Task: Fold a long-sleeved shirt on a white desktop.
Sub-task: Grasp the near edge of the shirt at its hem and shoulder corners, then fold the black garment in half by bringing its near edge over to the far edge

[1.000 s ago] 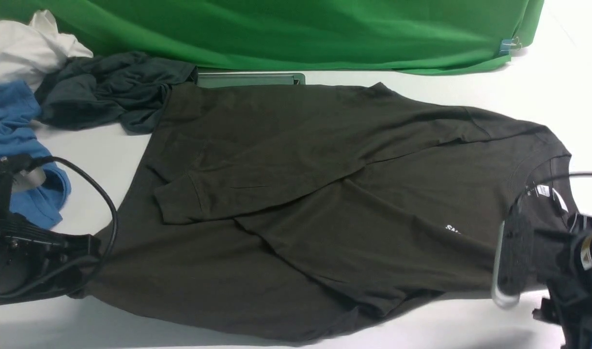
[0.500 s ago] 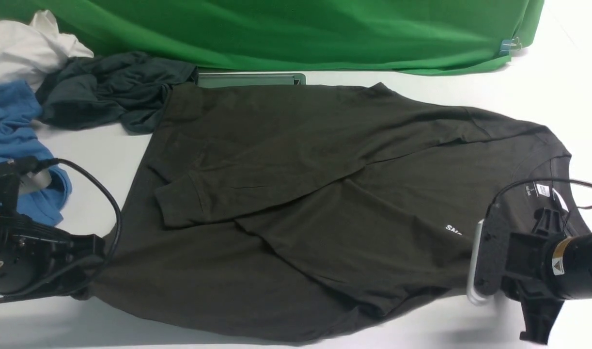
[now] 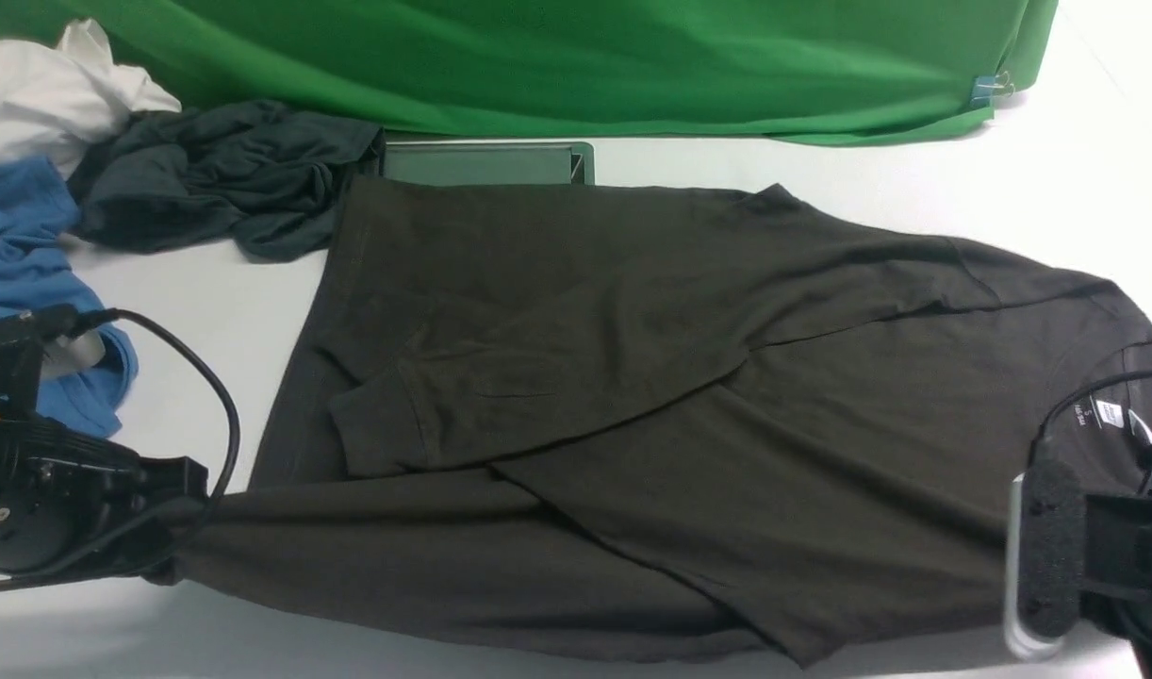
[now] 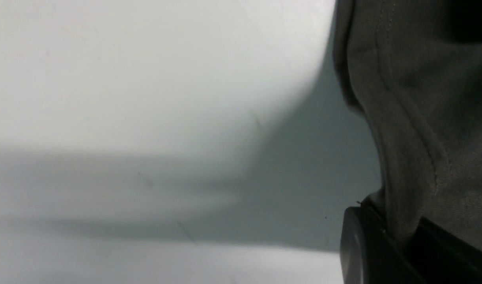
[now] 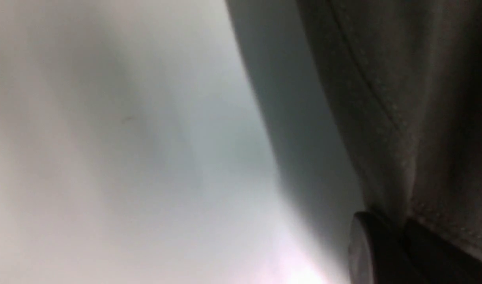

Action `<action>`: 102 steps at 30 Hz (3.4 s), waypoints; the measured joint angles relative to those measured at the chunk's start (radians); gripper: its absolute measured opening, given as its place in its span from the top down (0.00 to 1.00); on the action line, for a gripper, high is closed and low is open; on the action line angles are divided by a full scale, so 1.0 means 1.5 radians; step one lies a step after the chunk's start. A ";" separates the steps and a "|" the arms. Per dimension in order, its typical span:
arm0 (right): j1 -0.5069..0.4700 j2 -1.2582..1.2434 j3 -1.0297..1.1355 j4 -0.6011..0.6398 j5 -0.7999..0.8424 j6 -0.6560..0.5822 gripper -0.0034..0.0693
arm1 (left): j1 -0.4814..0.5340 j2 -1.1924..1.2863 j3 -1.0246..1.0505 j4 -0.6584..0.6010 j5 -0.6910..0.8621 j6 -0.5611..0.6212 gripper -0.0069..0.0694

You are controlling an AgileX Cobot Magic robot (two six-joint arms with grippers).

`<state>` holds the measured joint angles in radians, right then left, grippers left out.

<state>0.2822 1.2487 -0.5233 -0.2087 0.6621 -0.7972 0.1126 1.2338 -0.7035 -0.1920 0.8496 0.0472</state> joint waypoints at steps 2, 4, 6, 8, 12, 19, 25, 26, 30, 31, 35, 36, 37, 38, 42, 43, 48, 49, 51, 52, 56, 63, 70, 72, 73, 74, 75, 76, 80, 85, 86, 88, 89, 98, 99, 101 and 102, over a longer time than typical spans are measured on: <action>0.000 -0.009 -0.003 0.000 0.019 0.000 0.90 | 0.000 -0.003 -0.008 -0.010 0.005 0.008 0.86; 0.000 -0.014 -0.022 0.003 0.048 0.002 0.90 | 0.000 -0.007 -0.026 -0.020 0.007 0.025 0.86; 0.000 -0.018 -0.052 0.012 0.083 0.010 0.90 | 0.000 -0.008 -0.040 -0.034 0.002 0.051 0.86; 0.000 -0.018 -0.080 0.019 0.112 0.011 0.90 | 0.000 -0.008 -0.046 -0.051 -0.010 0.077 0.86; 0.000 -0.007 -0.140 0.025 0.151 0.012 0.90 | 0.000 0.001 -0.056 -0.089 -0.070 0.111 0.86; -0.021 0.097 -0.246 0.027 0.169 0.016 0.90 | 0.000 0.119 -0.200 -0.132 -0.080 0.163 0.86; -0.075 0.191 -0.404 0.028 0.184 0.029 0.90 | 0.000 0.266 -0.392 -0.143 -0.052 0.180 0.86; -0.088 0.219 -0.448 0.029 0.186 0.028 0.90 | 0.000 0.306 -0.453 -0.149 -0.051 0.181 0.86; -0.114 0.316 -0.568 0.031 0.200 0.025 0.90 | -0.009 0.411 -0.599 -0.155 -0.044 0.195 0.86; -0.114 0.321 -0.573 0.032 0.201 0.025 0.90 | -0.010 0.416 -0.613 -0.155 -0.043 0.196 0.86; -0.132 0.406 -0.670 0.034 0.205 0.023 0.90 | -0.036 0.548 -0.762 -0.155 -0.036 0.207 0.86; -0.137 0.427 -0.695 0.035 0.204 0.024 0.90 | -0.042 0.589 -0.806 -0.155 -0.032 0.207 0.86; -0.140 0.441 -0.709 0.035 0.200 0.028 0.90 | -0.045 0.603 -0.829 -0.155 -0.030 0.205 0.86; -0.143 0.454 -0.721 0.035 0.192 0.035 0.90 | -0.048 0.634 -0.858 -0.155 -0.029 0.196 0.86; -0.150 0.485 -0.736 0.035 0.139 0.097 0.86 | -0.050 0.701 -0.903 -0.140 -0.026 0.155 0.85; -0.152 0.490 -0.737 0.035 0.131 0.112 0.82 | -0.050 0.713 -0.905 -0.129 -0.025 0.135 0.84; -0.163 0.504 -0.737 0.027 0.113 0.197 0.32 | -0.050 0.733 -0.910 -0.064 -0.021 0.042 0.69; -0.164 0.504 -0.737 0.027 0.113 0.204 0.26 | -0.050 0.733 -0.911 -0.061 -0.021 0.038 0.63; -0.165 0.504 -0.738 0.026 0.116 0.212 0.14 | -0.050 0.731 -0.915 -0.060 -0.018 0.034 0.56; -0.166 0.504 -0.738 0.026 0.121 0.221 0.08 | -0.050 0.730 -0.921 -0.060 -0.013 0.034 0.44; -0.163 0.501 -0.738 0.050 0.132 0.220 0.13 | -0.050 0.719 -0.949 -0.058 0.016 0.057 0.18; -0.116 0.487 -0.738 0.307 0.132 0.084 0.78 | -0.050 0.676 -1.078 -0.075 0.183 0.150 0.00; -0.066 0.537 -0.740 0.355 0.132 0.026 0.92 | -0.041 0.640 -1.094 -0.120 0.241 0.173 0.27; -0.052 0.565 -0.740 0.360 0.114 0.024 0.92 | -0.034 0.636 -1.065 -0.128 0.243 0.175 0.50; -0.051 0.569 -0.740 0.360 0.108 0.024 0.92 | -0.033 0.636 -1.059 -0.128 0.244 0.175 0.54; -0.044 0.583 -0.740 0.372 0.078 0.024 0.92 | -0.031 0.635 -1.036 -0.123 0.246 0.175 0.72; -0.041 0.591 -0.740 0.380 0.056 0.023 0.92 | -0.030 0.635 -1.025 -0.119 0.247 0.176 0.78; -0.037 0.600 -0.740 0.388 0.028 0.022 0.92 | -0.029 0.635 -1.014 -0.117 0.247 0.177 0.82; -0.033 0.635 -0.758 0.396 -0.083 0.036 0.92 | -0.029 0.635 -0.994 -0.117 0.249 0.178 0.89; -0.070 0.666 -0.817 0.398 -0.281 0.222 0.92 | -0.029 0.634 -0.993 -0.117 0.249 0.178 0.89; -0.077 0.666 -0.827 0.398 -0.289 0.235 0.92 | -0.029 0.634 -0.992 -0.117 0.249 0.178 0.89; -0.093 0.661 -0.860 0.400 -0.275 0.260 0.92 | -0.029 0.634 -0.992 -0.117 0.249 0.180 0.89; -0.097 0.657 -0.876 0.400 -0.247 0.262 0.92 | -0.029 0.634 -0.992 -0.117 0.249 0.180 0.89; -0.060 0.620 -0.987 0.401 0.110 0.164 0.83 | -0.035 0.637 -0.992 -0.174 0.248 0.177 0.88; -0.057 0.620 -0.988 0.401 0.113 0.156 0.82 | -0.035 0.637 -0.992 -0.174 0.248 0.176 0.88; -0.035 0.620 -0.990 0.395 0.154 0.107 0.66 | -0.049 0.644 -0.991 -0.174 0.248 0.168 0.88; -0.022 0.622 -0.990 0.389 0.172 0.083 0.59 | -0.057 0.649 -0.991 -0.170 0.248 0.162 0.88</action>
<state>0.2492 2.1820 -2.0088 0.3749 0.9205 -0.6724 0.0275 2.2068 -2.1902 -0.4470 1.2210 0.2897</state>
